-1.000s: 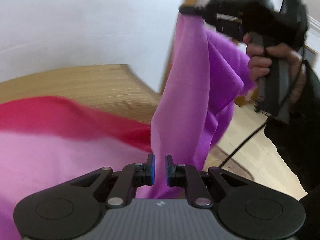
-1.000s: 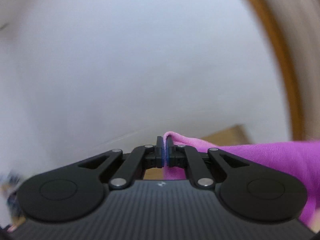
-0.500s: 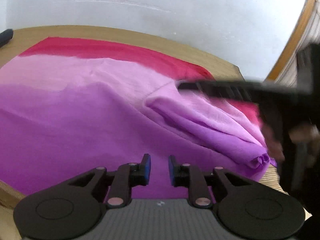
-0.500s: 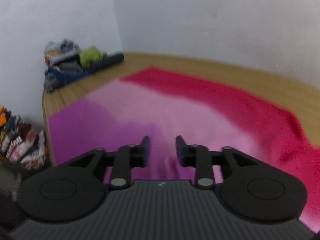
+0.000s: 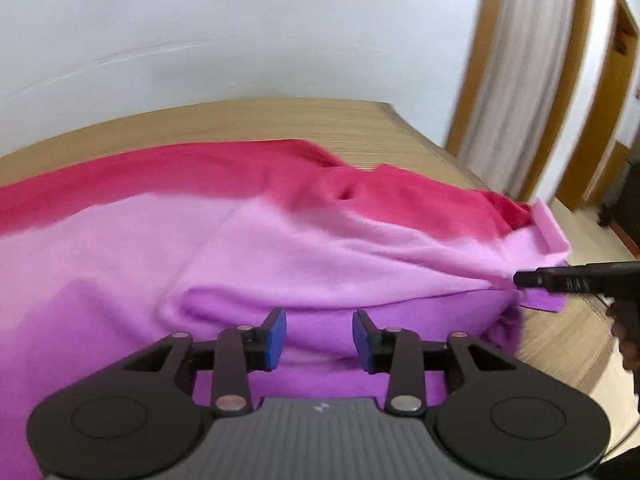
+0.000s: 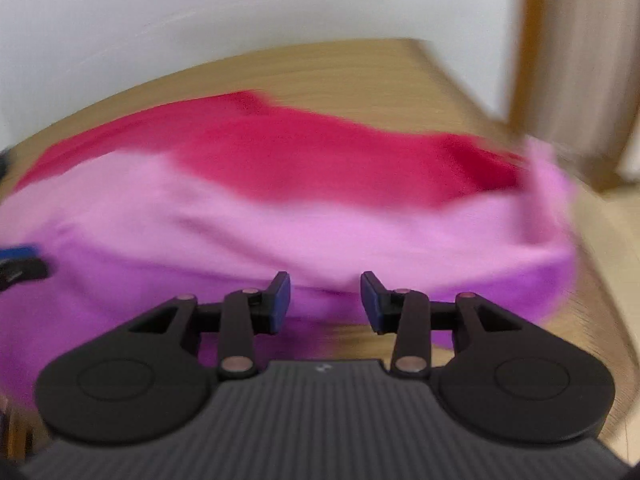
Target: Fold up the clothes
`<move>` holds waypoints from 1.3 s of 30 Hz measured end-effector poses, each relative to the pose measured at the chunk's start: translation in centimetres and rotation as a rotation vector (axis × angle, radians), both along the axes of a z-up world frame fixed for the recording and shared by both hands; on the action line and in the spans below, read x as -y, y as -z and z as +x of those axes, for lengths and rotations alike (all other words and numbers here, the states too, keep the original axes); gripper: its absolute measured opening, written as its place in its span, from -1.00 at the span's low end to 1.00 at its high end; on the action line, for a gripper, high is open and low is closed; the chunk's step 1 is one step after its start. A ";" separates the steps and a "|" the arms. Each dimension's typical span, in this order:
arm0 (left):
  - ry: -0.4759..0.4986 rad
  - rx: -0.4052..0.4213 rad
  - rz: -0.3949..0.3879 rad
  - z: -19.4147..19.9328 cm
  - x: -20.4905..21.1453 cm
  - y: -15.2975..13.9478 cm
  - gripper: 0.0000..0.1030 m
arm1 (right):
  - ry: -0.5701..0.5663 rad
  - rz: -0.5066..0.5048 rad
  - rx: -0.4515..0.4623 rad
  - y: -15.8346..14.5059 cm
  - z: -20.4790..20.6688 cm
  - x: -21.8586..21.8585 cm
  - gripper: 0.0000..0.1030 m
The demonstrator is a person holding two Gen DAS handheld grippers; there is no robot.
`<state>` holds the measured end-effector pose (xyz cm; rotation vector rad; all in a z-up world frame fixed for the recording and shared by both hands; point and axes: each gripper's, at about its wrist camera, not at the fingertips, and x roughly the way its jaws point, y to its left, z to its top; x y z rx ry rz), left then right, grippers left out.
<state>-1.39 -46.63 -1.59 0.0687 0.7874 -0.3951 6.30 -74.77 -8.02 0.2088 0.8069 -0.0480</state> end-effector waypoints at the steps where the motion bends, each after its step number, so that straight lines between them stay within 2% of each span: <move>1: 0.028 -0.001 0.006 0.1 0.9 0.0 -0.23 | 0.062 -0.002 -0.008 0.1 -0.3 1.6 -0.20; 3: 0.079 0.001 0.020 0.6 3.0 -0.1 -0.21 | 0.183 0.028 -0.018 0.4 -0.1 4.0 -0.20; 6: 0.134 -0.008 0.020 1.3 5.6 0.3 -0.20 | 0.306 0.085 -0.034 1.9 -0.1 7.1 -0.17; 11: 0.205 -0.011 0.045 1.2 9.0 0.6 -0.19 | 0.396 0.171 -0.062 3.8 1.2 9.7 -0.18; 14: 0.203 -0.005 0.066 1.0 9.7 0.6 -0.18 | 0.399 0.212 -0.057 5.1 1.8 10.4 -0.22; 15: 0.190 -0.003 0.069 0.9 9.5 0.5 -0.17 | 0.390 0.216 -0.037 4.9 1.9 10.5 -0.59; 16: 0.177 -0.001 0.073 0.8 9.4 0.5 -0.17 | 0.378 0.217 -0.017 4.7 2.0 10.5 -0.88; 19: 0.099 -0.016 0.064 0.8 7.6 0.3 -0.16 | 0.321 0.220 0.117 1.5 1.8 9.4 -0.91; 22: 0.009 -0.016 0.046 0.1 4.4 -0.4 -0.16 | 0.185 0.244 0.290 -3.9 2.1 6.7 -0.91; 26: -0.116 0.008 0.011 -1.0 -1.0 -1.3 -0.16 | -0.093 0.261 0.491 -11.4 2.1 -0.5 -0.91; 30: -0.228 0.032 -0.003 -3.2 -7.9 -1.8 -0.15 | -0.373 0.330 0.607 -15.9 1.0 -11.1 -0.91; 32: -0.263 0.033 -0.011 -4.4 -11.7 -2.0 -0.14 | -0.491 0.370 0.617 -16.7 0.0 -17.1 -0.91; 35: -0.309 0.025 0.003 -6.3 -17.8 -2.0 -0.12 | -0.645 0.419 0.583 -16.4 -0.9 -27.7 -0.91; 37: -0.343 0.006 0.017 -7.4 -21.9 -1.6 -0.11 | -0.743 0.415 0.553 -15.3 -1.7 -34.8 -0.89; 39: -0.394 -0.020 0.051 -8.2 -25.5 -1.1 -0.11 | -0.820 0.366 0.507 -13.4 -2.7 -41.7 -0.85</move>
